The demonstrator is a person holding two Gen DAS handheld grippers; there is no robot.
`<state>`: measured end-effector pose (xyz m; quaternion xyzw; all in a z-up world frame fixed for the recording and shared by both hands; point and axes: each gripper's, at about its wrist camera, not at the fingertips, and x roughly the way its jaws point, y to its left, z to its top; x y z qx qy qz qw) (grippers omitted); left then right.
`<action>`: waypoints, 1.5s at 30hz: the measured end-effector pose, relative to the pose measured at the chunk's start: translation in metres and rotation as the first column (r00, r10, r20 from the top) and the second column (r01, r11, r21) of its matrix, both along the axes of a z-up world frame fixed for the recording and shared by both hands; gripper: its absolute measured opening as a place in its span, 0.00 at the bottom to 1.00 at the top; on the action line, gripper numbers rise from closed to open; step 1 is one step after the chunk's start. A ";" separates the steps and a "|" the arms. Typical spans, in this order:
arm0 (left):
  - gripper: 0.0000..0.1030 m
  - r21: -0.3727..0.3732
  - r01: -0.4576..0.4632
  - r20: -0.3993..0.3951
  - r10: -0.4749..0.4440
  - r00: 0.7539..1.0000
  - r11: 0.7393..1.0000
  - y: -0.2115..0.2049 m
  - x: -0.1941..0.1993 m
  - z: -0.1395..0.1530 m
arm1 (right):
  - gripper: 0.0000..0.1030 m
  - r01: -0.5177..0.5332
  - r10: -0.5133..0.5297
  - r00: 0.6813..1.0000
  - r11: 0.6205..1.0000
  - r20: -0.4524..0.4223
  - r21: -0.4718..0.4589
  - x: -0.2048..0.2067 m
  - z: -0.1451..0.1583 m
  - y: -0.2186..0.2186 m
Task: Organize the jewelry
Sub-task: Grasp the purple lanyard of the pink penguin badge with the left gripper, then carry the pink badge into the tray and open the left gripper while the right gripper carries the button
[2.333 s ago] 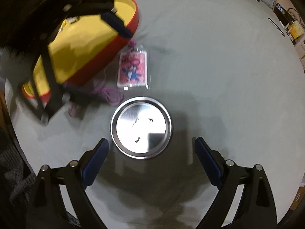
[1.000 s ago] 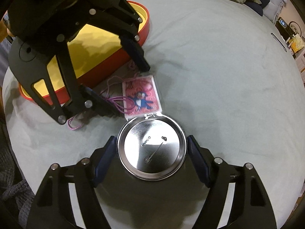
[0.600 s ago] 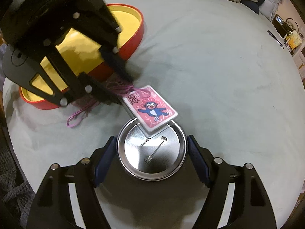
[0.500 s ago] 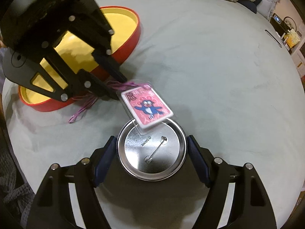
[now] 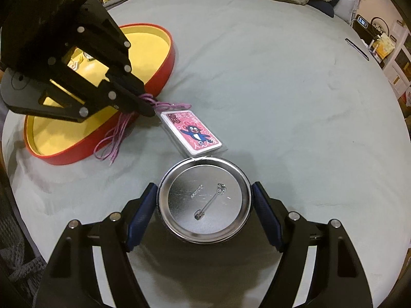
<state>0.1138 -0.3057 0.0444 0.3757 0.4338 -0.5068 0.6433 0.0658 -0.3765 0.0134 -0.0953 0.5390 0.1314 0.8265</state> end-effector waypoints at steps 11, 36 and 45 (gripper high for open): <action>0.05 -0.109 -0.048 0.041 0.052 0.998 0.993 0.026 -0.012 0.060 | 0.68 0.021 -0.023 0.996 0.999 0.081 0.027 -0.024 0.025 -0.005; 0.05 -0.187 -0.217 0.139 0.244 0.960 0.958 0.135 0.048 0.142 | 0.68 -0.114 0.092 0.965 0.990 0.244 0.078 0.016 0.100 0.105; 0.05 -0.179 -0.272 0.102 0.293 0.951 0.946 0.162 0.081 0.105 | 0.68 -0.118 0.106 0.974 0.992 0.202 0.047 0.049 0.081 0.139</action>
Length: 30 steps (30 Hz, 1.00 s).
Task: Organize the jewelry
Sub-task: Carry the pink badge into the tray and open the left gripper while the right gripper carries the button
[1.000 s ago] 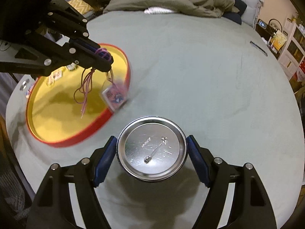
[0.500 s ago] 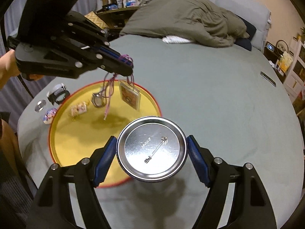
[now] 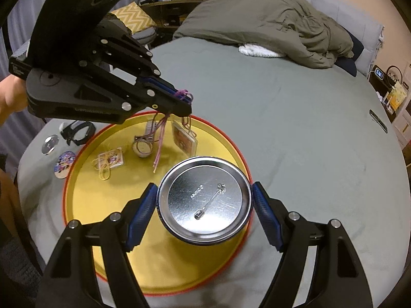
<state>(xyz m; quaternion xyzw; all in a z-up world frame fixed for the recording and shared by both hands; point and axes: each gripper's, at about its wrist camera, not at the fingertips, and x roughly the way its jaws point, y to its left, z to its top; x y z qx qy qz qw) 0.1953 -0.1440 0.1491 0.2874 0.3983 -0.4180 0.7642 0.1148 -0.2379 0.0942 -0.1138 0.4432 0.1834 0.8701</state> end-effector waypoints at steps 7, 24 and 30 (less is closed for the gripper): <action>0.05 0.027 -0.018 -0.046 0.019 0.999 0.999 0.020 0.028 -0.041 | 0.68 0.006 -0.008 0.998 0.999 -0.057 -0.041 0.030 -0.026 0.019; 0.09 0.070 -0.054 -0.127 0.062 0.990 0.996 0.037 0.065 -0.105 | 0.68 0.010 -0.026 0.982 0.996 -0.186 -0.089 0.069 -0.091 0.049; 0.09 0.124 -0.044 -0.141 0.061 0.988 0.991 0.036 0.064 -0.127 | 0.68 0.001 -0.022 0.979 0.995 -0.203 -0.103 0.069 -0.100 0.056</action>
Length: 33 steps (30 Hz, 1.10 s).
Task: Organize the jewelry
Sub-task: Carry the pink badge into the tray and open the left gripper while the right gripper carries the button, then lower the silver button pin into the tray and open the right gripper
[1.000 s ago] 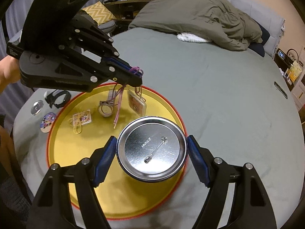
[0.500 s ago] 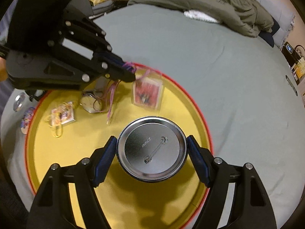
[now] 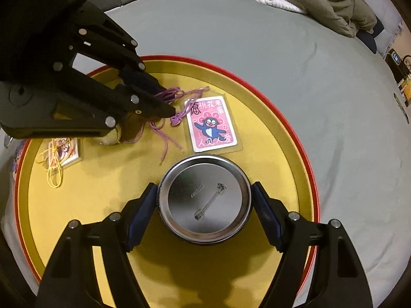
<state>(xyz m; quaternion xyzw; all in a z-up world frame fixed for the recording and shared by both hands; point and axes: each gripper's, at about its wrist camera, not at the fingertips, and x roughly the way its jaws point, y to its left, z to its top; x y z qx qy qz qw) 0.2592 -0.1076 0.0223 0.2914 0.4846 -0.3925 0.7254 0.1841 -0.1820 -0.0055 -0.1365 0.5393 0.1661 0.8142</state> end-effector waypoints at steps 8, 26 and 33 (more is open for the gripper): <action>0.09 0.016 -0.007 0.002 0.007 1.000 1.000 0.001 0.002 0.003 | 0.69 0.015 -0.015 1.000 1.000 -0.006 0.009 0.010 -0.001 -0.008; 0.93 -0.052 -0.122 0.089 0.126 0.988 0.991 0.026 -0.026 0.059 | 0.89 0.091 -0.085 0.994 0.992 -0.074 0.084 0.018 0.021 -0.024; 0.94 -0.131 -0.237 0.111 0.252 0.961 0.963 0.076 -0.059 0.092 | 0.90 0.076 -0.076 0.997 0.988 -0.002 0.135 0.005 0.055 -0.018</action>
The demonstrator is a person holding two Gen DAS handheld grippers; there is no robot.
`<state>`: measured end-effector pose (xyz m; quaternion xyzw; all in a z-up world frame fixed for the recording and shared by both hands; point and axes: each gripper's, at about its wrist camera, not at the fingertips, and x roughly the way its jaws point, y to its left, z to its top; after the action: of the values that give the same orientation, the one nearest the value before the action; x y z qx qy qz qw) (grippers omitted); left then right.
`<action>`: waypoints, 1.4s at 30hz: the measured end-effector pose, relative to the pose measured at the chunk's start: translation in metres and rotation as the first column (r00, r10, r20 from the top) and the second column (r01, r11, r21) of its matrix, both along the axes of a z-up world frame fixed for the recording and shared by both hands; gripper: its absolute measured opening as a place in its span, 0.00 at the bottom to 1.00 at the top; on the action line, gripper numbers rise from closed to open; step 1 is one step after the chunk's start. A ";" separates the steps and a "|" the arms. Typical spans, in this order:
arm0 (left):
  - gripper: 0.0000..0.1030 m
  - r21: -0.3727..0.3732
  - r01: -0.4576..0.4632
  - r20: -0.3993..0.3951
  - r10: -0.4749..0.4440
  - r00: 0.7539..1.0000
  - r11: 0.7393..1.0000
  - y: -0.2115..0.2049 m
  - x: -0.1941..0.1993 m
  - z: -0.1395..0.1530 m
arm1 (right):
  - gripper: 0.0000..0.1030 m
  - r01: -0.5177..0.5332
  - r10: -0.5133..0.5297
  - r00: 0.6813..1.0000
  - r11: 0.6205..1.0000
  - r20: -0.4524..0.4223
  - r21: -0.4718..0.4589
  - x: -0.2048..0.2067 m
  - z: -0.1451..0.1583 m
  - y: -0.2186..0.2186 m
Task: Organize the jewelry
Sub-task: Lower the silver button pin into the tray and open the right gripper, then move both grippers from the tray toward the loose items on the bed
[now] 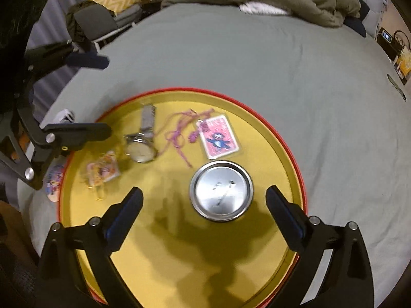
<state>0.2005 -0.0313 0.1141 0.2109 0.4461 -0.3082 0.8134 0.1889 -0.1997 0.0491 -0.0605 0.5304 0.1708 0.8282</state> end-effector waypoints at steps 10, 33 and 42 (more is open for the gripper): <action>0.95 -0.008 -0.213 -0.013 0.213 0.977 0.977 0.108 -0.049 -0.001 | 0.90 -0.071 0.070 0.995 0.997 0.075 0.007 -0.031 0.024 0.066; 0.95 0.049 -0.325 -0.108 0.328 0.938 0.944 0.232 -0.132 -0.051 | 0.90 -0.269 0.267 0.962 0.962 0.051 0.040 -0.057 0.013 0.195; 0.95 0.075 -0.310 -0.164 0.318 0.934 0.948 0.262 -0.150 -0.076 | 0.90 -0.390 0.390 0.921 0.921 -0.003 -0.010 -0.069 -0.015 0.250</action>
<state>0.0508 0.2307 0.0384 0.1288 0.5504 -0.1809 0.8048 0.1198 0.0507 0.0341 -0.1691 0.5091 0.3293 0.7770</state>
